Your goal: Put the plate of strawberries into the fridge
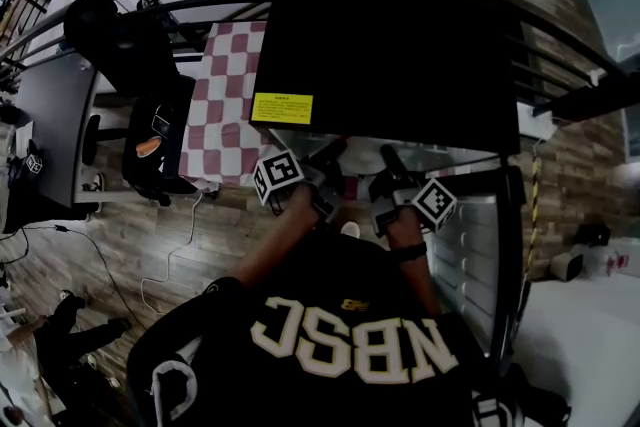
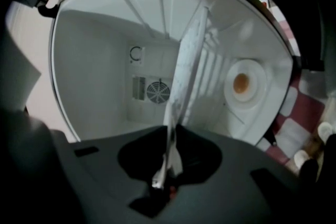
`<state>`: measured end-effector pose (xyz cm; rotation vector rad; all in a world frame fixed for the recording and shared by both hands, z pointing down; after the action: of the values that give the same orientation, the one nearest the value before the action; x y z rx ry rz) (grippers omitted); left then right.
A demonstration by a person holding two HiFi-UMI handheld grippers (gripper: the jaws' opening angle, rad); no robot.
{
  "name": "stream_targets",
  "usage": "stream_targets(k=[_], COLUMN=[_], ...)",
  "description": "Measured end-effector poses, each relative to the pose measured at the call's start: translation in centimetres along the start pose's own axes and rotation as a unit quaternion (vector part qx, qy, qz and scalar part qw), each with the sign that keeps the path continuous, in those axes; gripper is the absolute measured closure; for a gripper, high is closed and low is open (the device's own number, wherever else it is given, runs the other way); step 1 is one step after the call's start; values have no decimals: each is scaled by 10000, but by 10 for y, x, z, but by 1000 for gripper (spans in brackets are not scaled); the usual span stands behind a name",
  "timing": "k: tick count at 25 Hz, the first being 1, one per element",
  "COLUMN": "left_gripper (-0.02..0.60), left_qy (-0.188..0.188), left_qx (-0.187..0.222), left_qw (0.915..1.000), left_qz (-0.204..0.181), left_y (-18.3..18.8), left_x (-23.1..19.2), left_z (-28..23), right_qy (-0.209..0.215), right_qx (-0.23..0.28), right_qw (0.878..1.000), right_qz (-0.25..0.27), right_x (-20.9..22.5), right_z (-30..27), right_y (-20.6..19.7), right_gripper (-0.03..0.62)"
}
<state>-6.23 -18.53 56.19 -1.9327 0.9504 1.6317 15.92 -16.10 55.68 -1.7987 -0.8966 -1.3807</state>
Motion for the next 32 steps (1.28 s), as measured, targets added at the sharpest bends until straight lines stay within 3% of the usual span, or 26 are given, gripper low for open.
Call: stream_targets(k=[7, 12, 18, 23, 26, 29, 32], left_gripper=[511, 463, 462, 462, 462, 462, 462], left_qy=[33, -18, -224, -239, -182, -165, -211], left_qx=[-75, -82, -96, -18, 13, 27, -31], left_qw=[9999, 9997, 9961, 9918, 9886, 9816, 9641], left_qz=[-88, -218, -845, -1255, -1495, -1901, -2648], left_y=[0, 2, -4, -7, -7, -10, -17], left_x=[1, -1, 7, 7, 6, 9, 16], left_z=[4, 12, 21, 35, 43, 49, 55], right_qy=[-144, -53, 394, -233, 91, 237, -105], right_qx=[-96, -146, 414, 592, 621, 680, 722], right_qw=[9995, 9982, 9930, 9912, 9887, 9821, 9655], right_qz=[283, 577, 1036, 1162, 1361, 1743, 2498], right_x=[-3, -8, -16, -6, -5, -6, -7], right_z=[2, 4, 17, 36, 37, 42, 54], right_y=[1, -2, 2, -9, -12, -11, -15], right_gripper=[539, 439, 385, 379, 379, 379, 379])
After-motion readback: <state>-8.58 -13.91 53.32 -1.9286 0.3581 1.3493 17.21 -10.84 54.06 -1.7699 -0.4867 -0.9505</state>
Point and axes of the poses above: the fingertips, and each gripper's own axes: z backward along the fingers, x to its right, y out of its top, the point moved 10 cm from there along z, backward along the fingers
